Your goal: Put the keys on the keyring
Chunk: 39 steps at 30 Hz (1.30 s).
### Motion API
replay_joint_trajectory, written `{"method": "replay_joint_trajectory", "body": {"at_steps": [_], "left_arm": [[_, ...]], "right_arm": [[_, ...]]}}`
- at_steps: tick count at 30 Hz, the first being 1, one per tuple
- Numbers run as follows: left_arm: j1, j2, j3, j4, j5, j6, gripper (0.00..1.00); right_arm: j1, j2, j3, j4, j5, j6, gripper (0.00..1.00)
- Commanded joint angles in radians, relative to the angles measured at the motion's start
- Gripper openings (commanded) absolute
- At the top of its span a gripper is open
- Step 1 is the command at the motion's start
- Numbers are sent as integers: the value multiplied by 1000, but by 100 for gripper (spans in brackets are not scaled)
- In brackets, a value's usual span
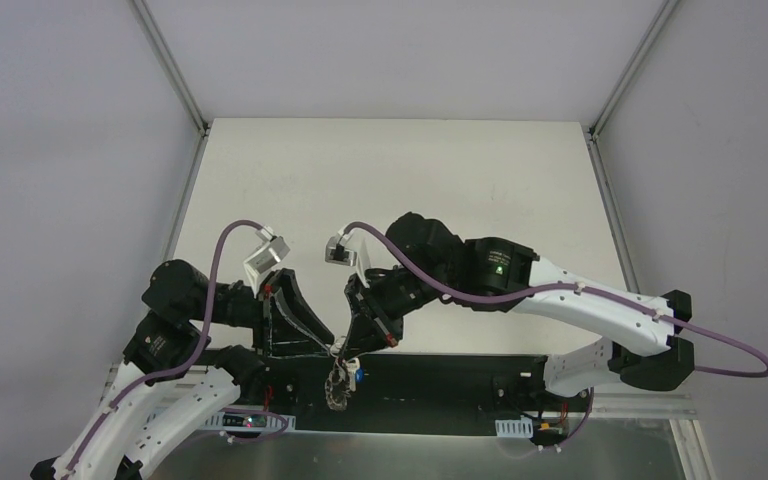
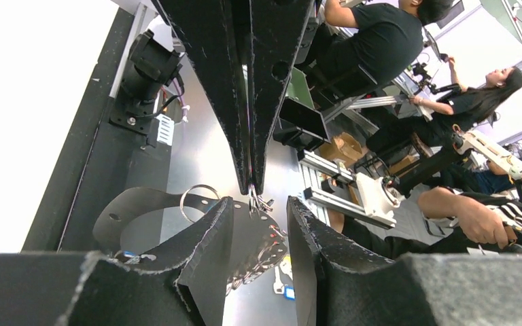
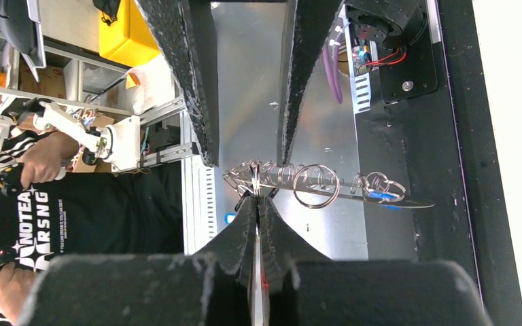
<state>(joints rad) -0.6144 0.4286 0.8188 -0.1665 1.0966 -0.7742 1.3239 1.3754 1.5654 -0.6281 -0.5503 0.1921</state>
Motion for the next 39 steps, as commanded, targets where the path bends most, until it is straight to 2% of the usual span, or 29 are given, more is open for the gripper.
{"method": "replay_joint_trajectory", "body": {"at_steps": [1,16,20,24,30,33,39], "left_arm": [[1,1,-7,12,39,9,33],[1,5,-18,-32,58,22,30],[1,7,-18,-40,68,26,25],[1,10,-15,-56,77,34,14],[1,10,-6,-75,75,43,12],[1,17,-3,-79,74,53,0],[1,0,6,-84,44,110,0]], "right_arm": [[-18,-24,8,87,-64,42,0],[-31,47,52,61,-82,35,0],[-31,51,57,60,-77,34,0],[-31,60,65,51,-82,28,0],[-31,71,68,38,-90,17,0],[-28,71,66,33,-95,12,0],[-12,56,50,35,-76,-6,0]]}}
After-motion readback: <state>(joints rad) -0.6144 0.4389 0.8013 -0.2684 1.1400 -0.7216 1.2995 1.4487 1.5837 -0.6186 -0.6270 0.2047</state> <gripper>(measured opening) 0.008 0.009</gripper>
